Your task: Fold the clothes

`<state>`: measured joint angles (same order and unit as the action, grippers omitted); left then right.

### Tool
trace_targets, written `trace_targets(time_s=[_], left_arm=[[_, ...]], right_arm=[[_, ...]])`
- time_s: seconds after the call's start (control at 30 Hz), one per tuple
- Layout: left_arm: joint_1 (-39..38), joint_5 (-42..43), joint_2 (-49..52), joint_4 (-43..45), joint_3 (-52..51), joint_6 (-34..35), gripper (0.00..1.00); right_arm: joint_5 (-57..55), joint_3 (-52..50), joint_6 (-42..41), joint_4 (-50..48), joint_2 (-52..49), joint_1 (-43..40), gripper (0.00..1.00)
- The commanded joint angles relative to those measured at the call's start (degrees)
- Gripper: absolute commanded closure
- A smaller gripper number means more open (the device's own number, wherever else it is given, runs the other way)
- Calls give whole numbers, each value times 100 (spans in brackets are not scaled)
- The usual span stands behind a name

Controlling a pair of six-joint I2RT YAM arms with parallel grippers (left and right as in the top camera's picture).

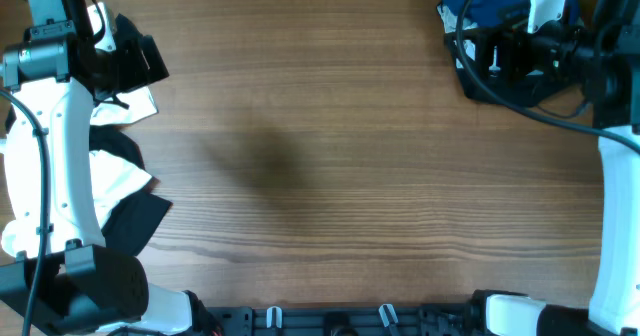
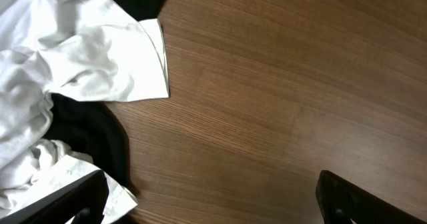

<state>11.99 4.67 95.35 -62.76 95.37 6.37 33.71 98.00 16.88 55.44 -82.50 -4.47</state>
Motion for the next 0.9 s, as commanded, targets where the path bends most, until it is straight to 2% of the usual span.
trace_targets(time_s=[0.0, 0.2, 0.3, 0.37, 0.57, 0.87], left_arm=[[-26, 107, 35, 17, 20, 35, 0], [-26, 107, 35, 17, 20, 35, 0], [-26, 107, 35, 17, 20, 35, 0], [-26, 107, 35, 17, 20, 35, 0], [-26, 107, 35, 17, 20, 35, 0], [-26, 107, 35, 17, 20, 35, 0]], right_arm=[[-398, -1335, 114, -887, 942, 13, 1], [-428, -4232, 17, -3532, 2555, 13, 0], [-1021, -5580, -614, -4444, 3473, 15, 0], [-1322, -6282, -907, -4817, 4026, 37, 0], [-1635, -7945, -960, -5591, 5510, 201, 0], [-1611, -9285, -1106, -5821, 6832, 201, 0]])
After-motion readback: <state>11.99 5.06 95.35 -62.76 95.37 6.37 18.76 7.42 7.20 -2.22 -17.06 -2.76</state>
